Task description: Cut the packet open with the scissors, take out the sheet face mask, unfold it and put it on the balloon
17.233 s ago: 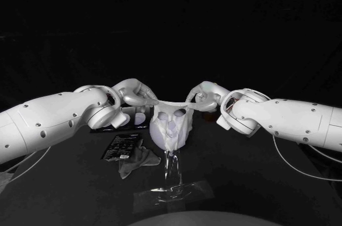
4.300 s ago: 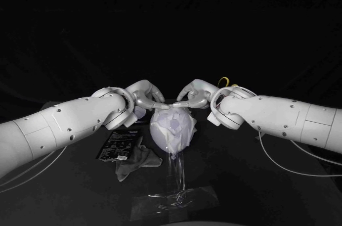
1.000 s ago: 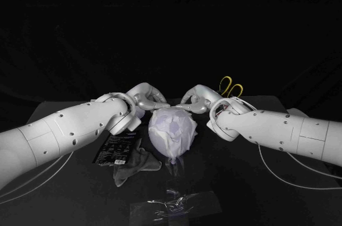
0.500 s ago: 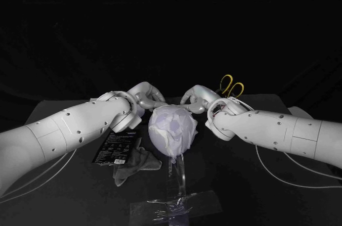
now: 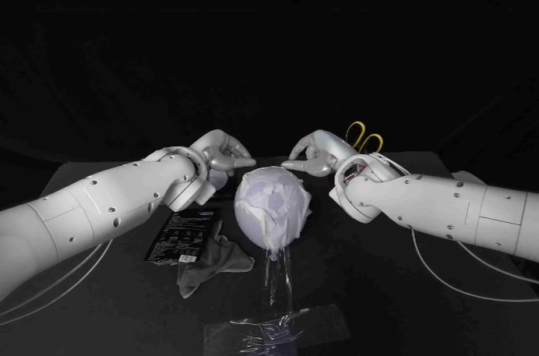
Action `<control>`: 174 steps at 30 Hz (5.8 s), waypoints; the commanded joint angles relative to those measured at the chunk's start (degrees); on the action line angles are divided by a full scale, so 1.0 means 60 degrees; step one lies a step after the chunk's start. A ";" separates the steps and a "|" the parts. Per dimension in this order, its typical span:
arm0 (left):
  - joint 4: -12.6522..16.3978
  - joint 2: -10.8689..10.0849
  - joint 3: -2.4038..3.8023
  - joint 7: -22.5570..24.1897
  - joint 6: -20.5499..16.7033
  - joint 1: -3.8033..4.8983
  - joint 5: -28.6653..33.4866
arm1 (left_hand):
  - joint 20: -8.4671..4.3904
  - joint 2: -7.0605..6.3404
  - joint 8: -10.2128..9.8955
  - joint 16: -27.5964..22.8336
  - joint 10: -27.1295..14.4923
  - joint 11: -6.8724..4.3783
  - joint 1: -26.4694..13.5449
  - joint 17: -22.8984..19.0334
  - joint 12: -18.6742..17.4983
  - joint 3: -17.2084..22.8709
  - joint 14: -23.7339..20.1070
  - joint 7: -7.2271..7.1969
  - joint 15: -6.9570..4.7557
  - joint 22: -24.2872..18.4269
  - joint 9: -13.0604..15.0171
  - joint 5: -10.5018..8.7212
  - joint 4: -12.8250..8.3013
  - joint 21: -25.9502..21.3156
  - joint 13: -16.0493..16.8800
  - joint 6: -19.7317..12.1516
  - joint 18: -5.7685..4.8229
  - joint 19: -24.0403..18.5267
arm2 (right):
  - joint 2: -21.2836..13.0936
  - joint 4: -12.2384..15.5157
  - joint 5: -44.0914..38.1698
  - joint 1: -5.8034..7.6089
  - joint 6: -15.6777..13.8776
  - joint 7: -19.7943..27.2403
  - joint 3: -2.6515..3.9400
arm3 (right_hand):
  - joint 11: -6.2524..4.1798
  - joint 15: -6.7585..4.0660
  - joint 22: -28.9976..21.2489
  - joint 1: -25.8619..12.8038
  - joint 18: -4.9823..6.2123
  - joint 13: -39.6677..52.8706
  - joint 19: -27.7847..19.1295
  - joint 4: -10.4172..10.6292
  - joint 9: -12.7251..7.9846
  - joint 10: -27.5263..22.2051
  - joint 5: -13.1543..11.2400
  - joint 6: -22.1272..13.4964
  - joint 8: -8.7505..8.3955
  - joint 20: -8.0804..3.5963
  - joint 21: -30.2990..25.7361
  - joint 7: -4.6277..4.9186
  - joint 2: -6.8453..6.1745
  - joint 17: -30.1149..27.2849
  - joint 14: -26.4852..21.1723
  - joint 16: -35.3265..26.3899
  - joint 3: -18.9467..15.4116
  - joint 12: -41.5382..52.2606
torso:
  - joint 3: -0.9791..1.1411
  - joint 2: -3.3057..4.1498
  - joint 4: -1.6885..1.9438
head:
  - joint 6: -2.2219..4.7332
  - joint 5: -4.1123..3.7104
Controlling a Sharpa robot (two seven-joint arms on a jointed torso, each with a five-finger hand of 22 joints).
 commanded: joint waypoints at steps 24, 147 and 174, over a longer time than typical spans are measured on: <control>0.1604 -0.0991 0.0100 0.0310 0.0200 -0.0130 0.0836 | 0.0103 -0.0681 0.0078 -0.0254 -0.0338 0.0150 -0.1096 -0.0964 0.0041 -0.0204 -0.0700 0.0099 0.0086 -0.0269 0.0029 0.0029 -0.0107 -0.0315 -0.0033 -0.0166 0.0135 -0.0156 | 0.0028 0.0621 0.0059 0.0259 0.0977 0.0226 0.0032 | 0.0029 0.0064 0.1925 -0.0152 0.0015 -0.0242 0.0125 -0.0037 -0.0016 -0.0099 -0.0078 -0.0113 -0.0032 0.0052 -0.0176 0.0055 -0.0051 0.2493 0.1009 0.0021 -0.0399 -0.0256 | -0.0029 -0.0108 0.0013 | -0.0019 0.0007; 0.5116 -0.4373 -0.0185 0.2300 0.0199 -0.1294 0.5704 | -0.0560 0.0079 -0.0405 -0.0475 0.1335 -0.0349 -0.0192 0.3916 0.1580 0.0175 0.3184 -0.0169 -0.0476 0.0941 -0.0417 0.0035 -0.0049 0.1056 0.0724 -0.0111 -0.0095 0.2321 | -0.2216 0.3748 0.4884 -0.2626 -0.1795 0.1762 -0.0258 | 0.0379 0.0357 0.2134 0.1085 -0.0139 0.1060 0.0464 -0.0022 -0.0838 0.0792 -0.0114 -0.0467 -0.1710 0.0313 0.0588 0.0476 0.0173 0.2516 0.1015 0.0033 -0.0681 0.1441 | -0.0097 -0.0641 -0.0127 | -0.0900 -0.0592; 0.5089 -0.4395 -0.0191 0.2202 0.0201 -0.1295 0.5696 | -0.0567 0.0099 -0.0400 -0.0472 0.1289 -0.0357 -0.0125 0.3989 0.1623 0.0184 0.3213 -0.0177 -0.0482 0.0963 -0.0411 0.0035 -0.0057 0.1083 0.0769 -0.0099 -0.0097 0.2325 | -0.1942 0.3710 0.5077 -0.2627 -0.2665 0.2012 -0.0244 | -0.0209 -0.0120 0.2245 0.2259 -0.0218 0.1443 0.0634 -0.0814 -0.0523 0.1108 -0.0095 0.0904 -0.1043 -0.0061 0.0990 -0.0209 0.1049 0.2516 0.1015 0.0033 0.0038 0.1928 | -0.0095 -0.0626 -0.0125 | -0.0950 -0.0575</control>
